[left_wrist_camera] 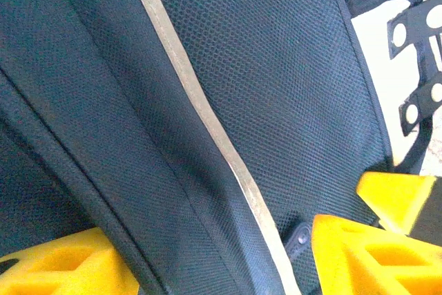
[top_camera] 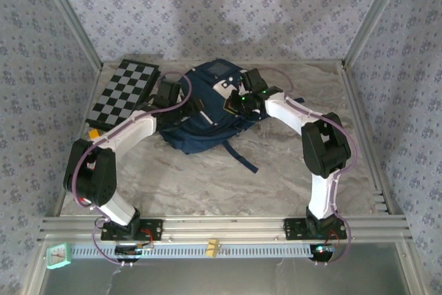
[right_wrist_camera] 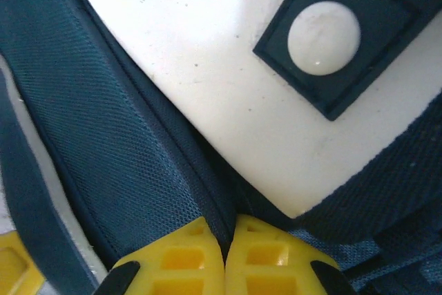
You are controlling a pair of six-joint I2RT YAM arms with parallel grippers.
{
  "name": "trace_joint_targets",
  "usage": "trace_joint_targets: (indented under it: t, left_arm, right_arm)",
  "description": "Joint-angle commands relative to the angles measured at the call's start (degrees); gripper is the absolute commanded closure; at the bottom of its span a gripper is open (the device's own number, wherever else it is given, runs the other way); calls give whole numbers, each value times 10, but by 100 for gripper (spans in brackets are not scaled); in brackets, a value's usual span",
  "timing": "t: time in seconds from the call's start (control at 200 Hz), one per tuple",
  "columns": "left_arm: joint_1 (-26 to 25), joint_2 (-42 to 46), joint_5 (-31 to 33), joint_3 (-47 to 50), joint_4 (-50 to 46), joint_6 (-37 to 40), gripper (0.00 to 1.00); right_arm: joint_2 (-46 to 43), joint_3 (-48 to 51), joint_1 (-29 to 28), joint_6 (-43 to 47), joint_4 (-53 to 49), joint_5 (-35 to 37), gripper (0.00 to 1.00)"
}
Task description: Pack the student bag
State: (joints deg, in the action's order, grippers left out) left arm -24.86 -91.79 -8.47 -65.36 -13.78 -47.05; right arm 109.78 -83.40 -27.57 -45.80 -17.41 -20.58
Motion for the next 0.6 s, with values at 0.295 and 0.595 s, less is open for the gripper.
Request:
trace_joint_targets:
  t: [0.295, 0.595]
  left_arm:
    - [-15, 25, 64, -62, -30, 81, 10]
    - [-151, 101, 257, 3, -101, 9, 0]
  right_arm:
    - [-131, 126, -20, -158, 170, 31, 100]
    - [-121, 112, -38, -188, 174, 68, 100]
